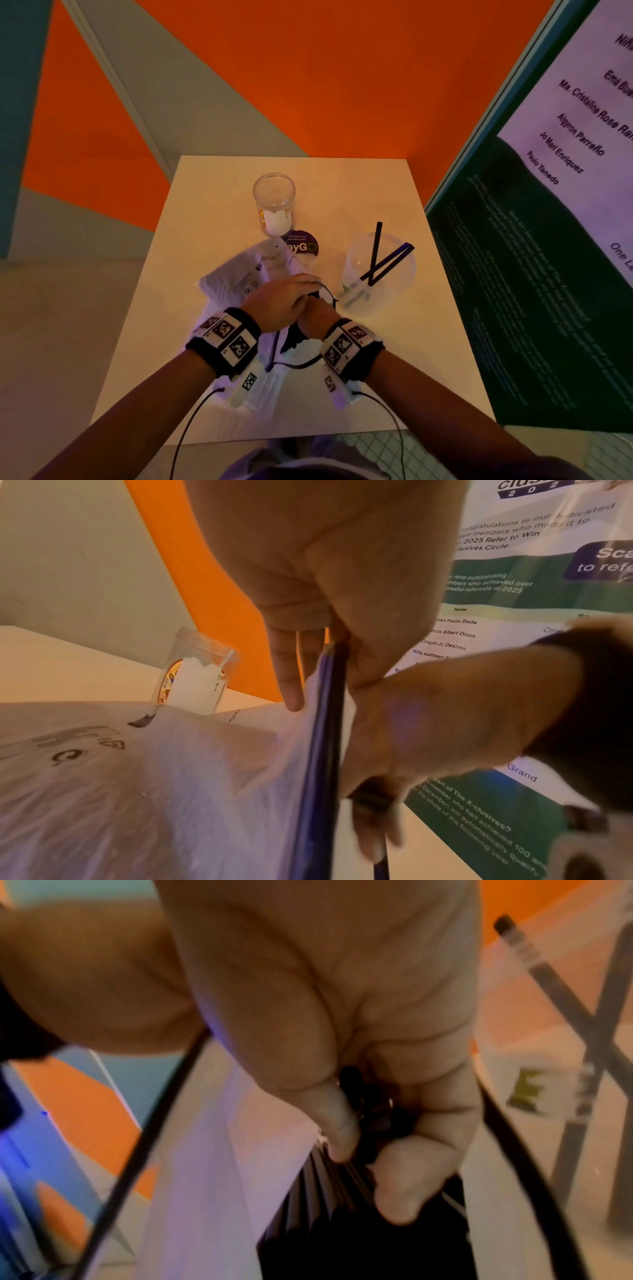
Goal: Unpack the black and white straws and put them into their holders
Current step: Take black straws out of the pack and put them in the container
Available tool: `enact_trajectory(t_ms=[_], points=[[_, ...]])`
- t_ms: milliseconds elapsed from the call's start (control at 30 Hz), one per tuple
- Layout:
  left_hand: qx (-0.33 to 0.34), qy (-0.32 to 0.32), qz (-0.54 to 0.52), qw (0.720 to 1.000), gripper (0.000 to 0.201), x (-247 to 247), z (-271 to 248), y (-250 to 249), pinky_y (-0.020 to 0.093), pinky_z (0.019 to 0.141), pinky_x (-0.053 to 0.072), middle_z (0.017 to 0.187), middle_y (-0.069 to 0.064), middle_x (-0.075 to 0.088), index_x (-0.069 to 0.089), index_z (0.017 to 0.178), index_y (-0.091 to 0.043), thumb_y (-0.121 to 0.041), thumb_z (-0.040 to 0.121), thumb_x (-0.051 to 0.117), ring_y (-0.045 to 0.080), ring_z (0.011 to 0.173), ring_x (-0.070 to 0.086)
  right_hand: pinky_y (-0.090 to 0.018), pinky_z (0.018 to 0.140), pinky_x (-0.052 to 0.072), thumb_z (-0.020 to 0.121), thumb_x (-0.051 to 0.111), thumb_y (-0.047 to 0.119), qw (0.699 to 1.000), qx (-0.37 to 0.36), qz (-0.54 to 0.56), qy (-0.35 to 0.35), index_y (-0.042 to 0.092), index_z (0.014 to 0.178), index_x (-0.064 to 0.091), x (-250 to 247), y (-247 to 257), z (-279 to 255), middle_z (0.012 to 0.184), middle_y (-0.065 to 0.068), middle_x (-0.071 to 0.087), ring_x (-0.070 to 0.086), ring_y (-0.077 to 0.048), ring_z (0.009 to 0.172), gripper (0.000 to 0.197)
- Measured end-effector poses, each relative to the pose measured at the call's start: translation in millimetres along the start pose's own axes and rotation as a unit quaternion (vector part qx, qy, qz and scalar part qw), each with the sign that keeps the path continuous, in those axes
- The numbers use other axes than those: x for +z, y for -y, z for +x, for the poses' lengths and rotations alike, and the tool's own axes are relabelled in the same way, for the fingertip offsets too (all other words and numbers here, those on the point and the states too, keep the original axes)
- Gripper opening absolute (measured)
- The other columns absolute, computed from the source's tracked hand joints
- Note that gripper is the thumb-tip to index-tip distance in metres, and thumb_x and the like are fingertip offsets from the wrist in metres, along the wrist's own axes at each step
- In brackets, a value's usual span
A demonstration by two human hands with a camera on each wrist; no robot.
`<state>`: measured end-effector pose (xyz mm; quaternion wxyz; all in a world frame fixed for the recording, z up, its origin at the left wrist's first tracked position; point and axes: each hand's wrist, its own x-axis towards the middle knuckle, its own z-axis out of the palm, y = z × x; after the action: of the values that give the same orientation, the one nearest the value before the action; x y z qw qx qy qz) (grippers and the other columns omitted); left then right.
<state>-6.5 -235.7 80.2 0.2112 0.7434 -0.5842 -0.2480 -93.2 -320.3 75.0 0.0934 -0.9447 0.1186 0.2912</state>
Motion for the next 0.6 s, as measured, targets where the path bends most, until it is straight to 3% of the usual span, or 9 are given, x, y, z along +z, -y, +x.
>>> enact_trajectory(t_ms=[133,200,267,333,367,400,467,533,600], points=[[0.044,-0.003,0.024,0.999,0.048,6,3,-5,0.035,0.108,0.035,0.147,0.003,0.038,0.05,0.136,-0.016,-0.01,0.089,0.055,0.022,0.134,0.037,-0.036,0.081,0.043,0.098,0.036,0.006,1.0,-0.024,-0.017,0.004,-0.001,0.12,0.056,-21,-32,-42,0.12,-0.022,0.06,0.058,-0.035,0.109,0.03],[0.053,0.009,0.061,0.997,0.058,13,9,-12,0.045,0.112,0.028,0.15,0.003,0.033,0.045,0.138,-0.02,-0.022,0.084,0.064,0.023,0.142,0.022,-0.032,0.071,0.042,0.097,0.039,0.008,1.0,0.015,0.001,0.003,-0.001,0.113,0.058,-37,-50,-66,0.113,-0.018,0.064,0.062,-0.032,0.101,0.027],[0.048,0.016,0.085,0.995,0.071,20,18,-19,0.046,0.116,0.018,0.153,0.002,0.029,0.038,0.141,-0.021,-0.037,0.08,0.07,0.021,0.146,0.011,-0.03,0.068,0.04,0.096,0.042,0.011,0.999,0.035,-0.004,-0.001,0.001,0.111,0.058,-56,-66,-91,0.11,-0.015,0.065,0.063,-0.03,0.099,0.025],[0.039,0.014,0.075,0.996,0.079,28,30,-27,0.043,0.116,0.014,0.152,0.001,0.03,0.035,0.141,-0.022,-0.047,0.076,0.072,0.019,0.145,0.013,-0.028,0.066,0.038,0.095,0.043,0.014,0.999,0.044,-0.021,0.006,0.003,0.109,0.06,-73,-80,-114,0.106,-0.014,0.065,0.062,-0.028,0.094,0.024],[0.031,0.01,0.059,0.998,0.078,31,36,-31,0.041,0.115,0.018,0.15,0.002,0.035,0.035,0.14,-0.025,-0.05,0.075,0.072,0.02,0.142,0.021,-0.028,0.063,0.037,0.095,0.044,0.015,0.999,0.045,-0.027,0.011,0.004,0.107,0.06,-82,-85,-125,0.102,-0.013,0.065,0.06,-0.027,0.088,0.023],[0.02,0.005,0.04,0.999,0.076,33,41,-34,0.039,0.112,0.028,0.144,0.003,0.043,0.036,0.137,-0.028,-0.051,0.075,0.072,0.02,0.135,0.035,-0.028,0.058,0.036,0.095,0.045,0.016,0.998,0.046,-0.032,0.011,0.004,0.105,0.061,-90,-88,-134,0.098,-0.013,0.064,0.057,-0.025,0.081,0.022],[0.011,0.0,-0.003,1.0,0.061,36,48,-40,0.034,0.093,0.049,0.118,0.001,0.061,0.039,0.13,-0.032,-0.048,0.079,0.07,0.014,0.104,0.059,-0.028,0.054,0.035,0.094,0.049,0.02,0.998,0.051,-0.026,-0.007,0.006,0.106,0.062,-103,-96,-147,0.095,-0.011,0.064,0.057,-0.024,0.078,0.022],[0.019,-0.012,-0.059,0.998,0.033,35,52,-47,0.028,0.072,0.053,0.09,-0.004,0.067,0.048,0.114,-0.035,-0.039,0.087,0.064,0.009,0.074,0.063,-0.029,0.062,0.038,0.092,0.057,0.03,0.997,0.053,0.021,-0.044,0.012,0.109,0.06,-109,-106,-154,0.101,-0.008,0.065,0.06,-0.024,0.084,0.025],[0.019,-0.04,-0.103,0.994,0.012,31,54,-50,0.024,0.061,0.049,0.077,-0.003,0.065,0.052,0.099,-0.039,-0.034,0.091,0.059,0.009,0.062,0.061,-0.03,0.072,0.043,0.086,0.064,0.042,0.977,0.04,0.17,-0.12,0.019,0.117,0.052,-110,-117,-157,0.11,-0.003,0.062,0.058,-0.019,0.092,0.04]])
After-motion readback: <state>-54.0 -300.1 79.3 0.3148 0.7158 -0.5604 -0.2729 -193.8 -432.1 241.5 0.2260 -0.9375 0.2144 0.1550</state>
